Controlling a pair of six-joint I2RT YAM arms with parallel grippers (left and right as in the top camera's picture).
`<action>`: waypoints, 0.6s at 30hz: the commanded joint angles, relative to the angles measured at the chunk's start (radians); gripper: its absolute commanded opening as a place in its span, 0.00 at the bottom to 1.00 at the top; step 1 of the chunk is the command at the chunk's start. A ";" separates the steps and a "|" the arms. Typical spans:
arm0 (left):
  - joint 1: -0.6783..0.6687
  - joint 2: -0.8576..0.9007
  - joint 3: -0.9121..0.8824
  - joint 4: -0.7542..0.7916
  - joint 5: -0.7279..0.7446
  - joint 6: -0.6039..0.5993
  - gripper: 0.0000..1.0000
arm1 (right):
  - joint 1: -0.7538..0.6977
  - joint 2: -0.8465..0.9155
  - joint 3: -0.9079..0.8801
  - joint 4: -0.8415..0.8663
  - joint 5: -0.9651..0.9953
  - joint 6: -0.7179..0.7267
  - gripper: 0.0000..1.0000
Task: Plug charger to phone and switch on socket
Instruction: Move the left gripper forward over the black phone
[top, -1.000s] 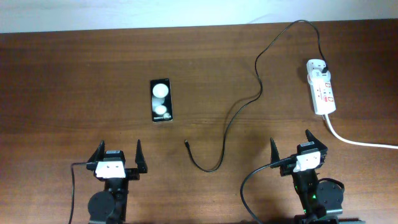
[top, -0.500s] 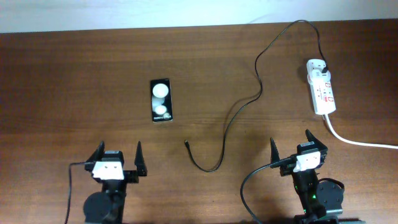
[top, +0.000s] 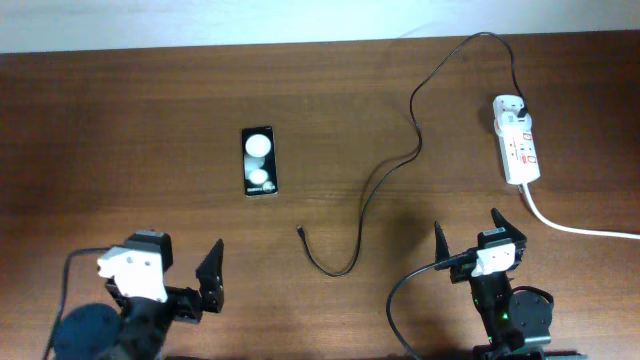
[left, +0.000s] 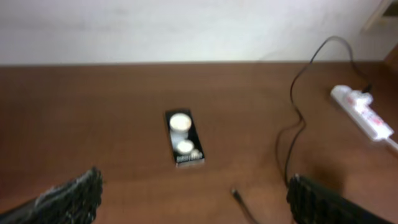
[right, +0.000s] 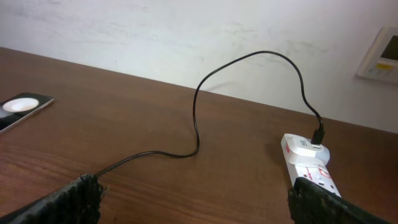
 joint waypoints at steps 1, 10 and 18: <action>-0.004 0.145 0.179 -0.105 0.023 -0.013 0.99 | 0.007 -0.010 -0.005 -0.007 0.008 0.005 0.99; -0.004 0.483 0.295 -0.294 0.091 -0.014 0.99 | 0.007 -0.010 -0.005 -0.007 0.008 0.005 0.99; -0.004 0.734 0.295 -0.252 0.116 -0.019 0.04 | 0.007 -0.010 -0.005 -0.007 0.008 0.005 0.99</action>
